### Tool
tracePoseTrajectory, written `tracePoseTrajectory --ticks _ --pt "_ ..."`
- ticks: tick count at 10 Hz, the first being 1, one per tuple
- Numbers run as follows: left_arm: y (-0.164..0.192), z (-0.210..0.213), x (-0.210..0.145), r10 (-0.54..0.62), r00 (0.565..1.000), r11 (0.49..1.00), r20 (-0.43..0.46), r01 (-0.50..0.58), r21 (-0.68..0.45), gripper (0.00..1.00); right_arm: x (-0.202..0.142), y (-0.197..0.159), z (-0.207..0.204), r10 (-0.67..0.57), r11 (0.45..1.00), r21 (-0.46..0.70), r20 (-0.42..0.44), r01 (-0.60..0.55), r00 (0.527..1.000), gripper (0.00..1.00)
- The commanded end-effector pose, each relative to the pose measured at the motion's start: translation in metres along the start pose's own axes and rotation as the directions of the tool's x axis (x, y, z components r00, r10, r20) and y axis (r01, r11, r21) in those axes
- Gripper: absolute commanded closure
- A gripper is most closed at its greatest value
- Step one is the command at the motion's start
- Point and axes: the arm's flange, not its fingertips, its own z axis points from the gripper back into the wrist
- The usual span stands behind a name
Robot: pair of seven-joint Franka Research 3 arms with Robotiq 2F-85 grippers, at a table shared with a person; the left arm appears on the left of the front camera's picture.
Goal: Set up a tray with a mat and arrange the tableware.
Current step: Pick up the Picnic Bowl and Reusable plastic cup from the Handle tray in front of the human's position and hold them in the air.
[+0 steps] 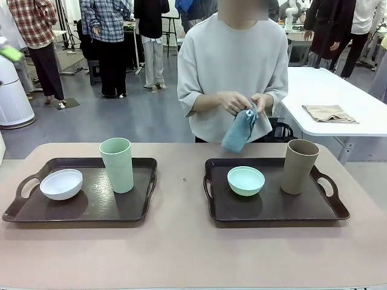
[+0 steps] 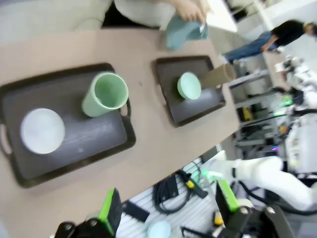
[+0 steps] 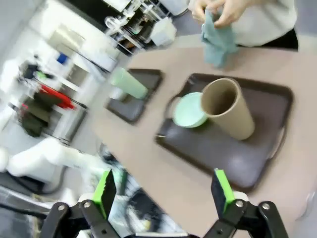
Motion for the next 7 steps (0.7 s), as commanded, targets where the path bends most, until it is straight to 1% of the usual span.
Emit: tracePoseTrajectory --ticks 1,2,3,5,7 --pt "-0.042 -0.032 0.022 -0.023 0.997 0.990 -0.079 0.034 0.137 0.00 0.006 -0.017 -0.020 0.182 0.962 -0.206 -0.011 -0.180 0.983 0.00" --pt "-0.066 -0.053 0.034 -0.024 0.992 0.979 -0.121 0.047 0.196 0.00 0.008 -0.017 -0.030 0.246 0.927 -0.272 -0.081 -0.259 0.966 0.00" --pt "-0.084 -0.074 0.045 -0.006 0.990 0.968 -0.142 0.041 0.247 0.00 0.009 -0.018 -0.037 0.282 0.909 -0.272 -0.153 -0.315 0.947 0.00" --pt "-0.118 -0.119 0.064 0.020 0.985 0.941 -0.173 0.039 0.335 0.00 0.007 -0.026 -0.056 0.313 0.884 -0.266 -0.271 -0.384 0.910 0.00" --pt "-0.152 -0.166 0.074 0.018 0.980 0.929 -0.196 0.056 0.366 0.00 0.003 -0.036 -0.069 0.308 0.903 -0.188 -0.347 -0.387 0.886 0.00"
